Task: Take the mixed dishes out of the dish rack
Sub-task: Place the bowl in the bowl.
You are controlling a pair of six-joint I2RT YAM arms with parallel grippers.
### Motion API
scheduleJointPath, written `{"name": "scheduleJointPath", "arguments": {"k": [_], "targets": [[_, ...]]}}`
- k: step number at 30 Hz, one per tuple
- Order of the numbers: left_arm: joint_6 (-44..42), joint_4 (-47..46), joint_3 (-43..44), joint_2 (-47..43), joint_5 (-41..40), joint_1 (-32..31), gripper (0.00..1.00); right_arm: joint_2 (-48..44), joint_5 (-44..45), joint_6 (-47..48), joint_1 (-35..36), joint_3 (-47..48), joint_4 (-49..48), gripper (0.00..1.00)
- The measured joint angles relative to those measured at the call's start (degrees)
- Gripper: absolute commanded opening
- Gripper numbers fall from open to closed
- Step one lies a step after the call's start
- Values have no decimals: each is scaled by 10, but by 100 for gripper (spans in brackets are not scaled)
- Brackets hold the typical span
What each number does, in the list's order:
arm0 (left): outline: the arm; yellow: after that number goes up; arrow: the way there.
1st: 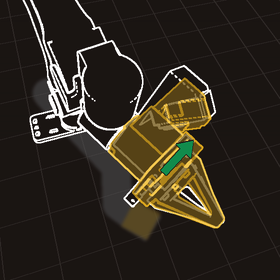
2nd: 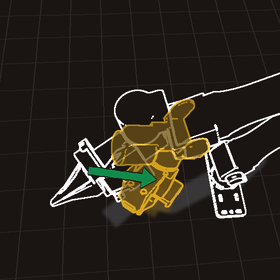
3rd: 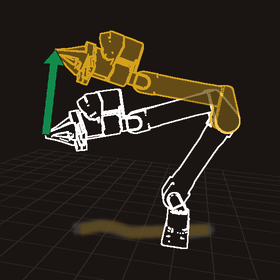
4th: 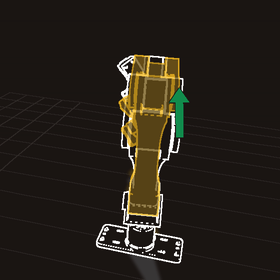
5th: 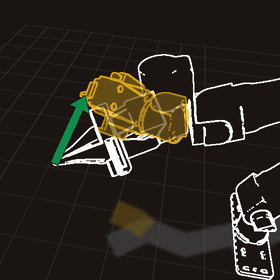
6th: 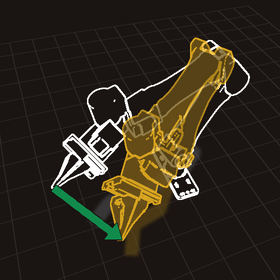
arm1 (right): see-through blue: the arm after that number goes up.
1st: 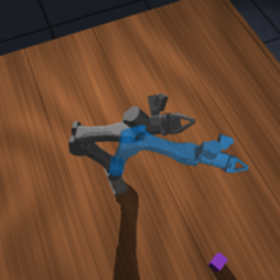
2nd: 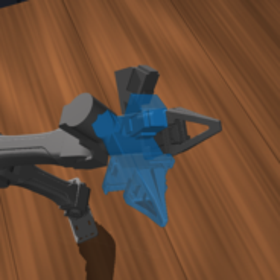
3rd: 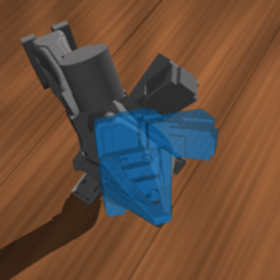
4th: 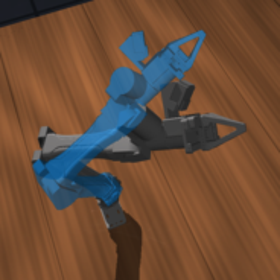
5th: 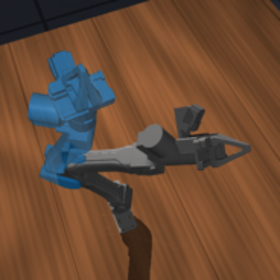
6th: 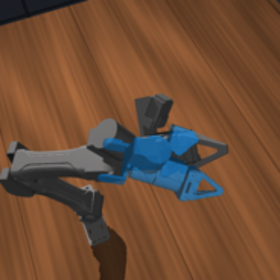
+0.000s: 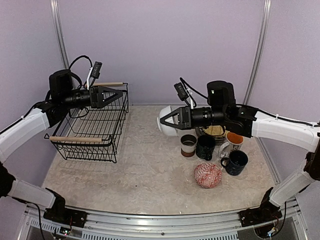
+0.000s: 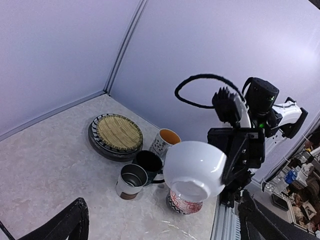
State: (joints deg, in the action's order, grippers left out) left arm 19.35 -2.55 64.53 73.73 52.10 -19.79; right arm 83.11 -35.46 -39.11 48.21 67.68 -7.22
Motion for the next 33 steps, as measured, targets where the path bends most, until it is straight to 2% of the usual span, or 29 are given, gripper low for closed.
{"name": "scheduleJointPath", "arguments": {"k": [4, 8, 14, 21, 33], "targets": [[-1, 17, 0, -24, -64, 6, 99, 9, 154, 50, 14, 25, 231, 0], [0, 29, 0, -31, -111, 13, 99, 49, 281, 57, 64, 62, 417, 0], [8, 43, 0, -31, -139, 18, 99, 100, 390, 43, 125, 100, 596, 0], [13, 48, 0, -31, -144, 18, 99, 104, 451, 14, 124, 72, 667, 0], [19, 48, 0, -31, -146, 18, 99, 106, 451, 6, 123, 12, 634, 0]]}}
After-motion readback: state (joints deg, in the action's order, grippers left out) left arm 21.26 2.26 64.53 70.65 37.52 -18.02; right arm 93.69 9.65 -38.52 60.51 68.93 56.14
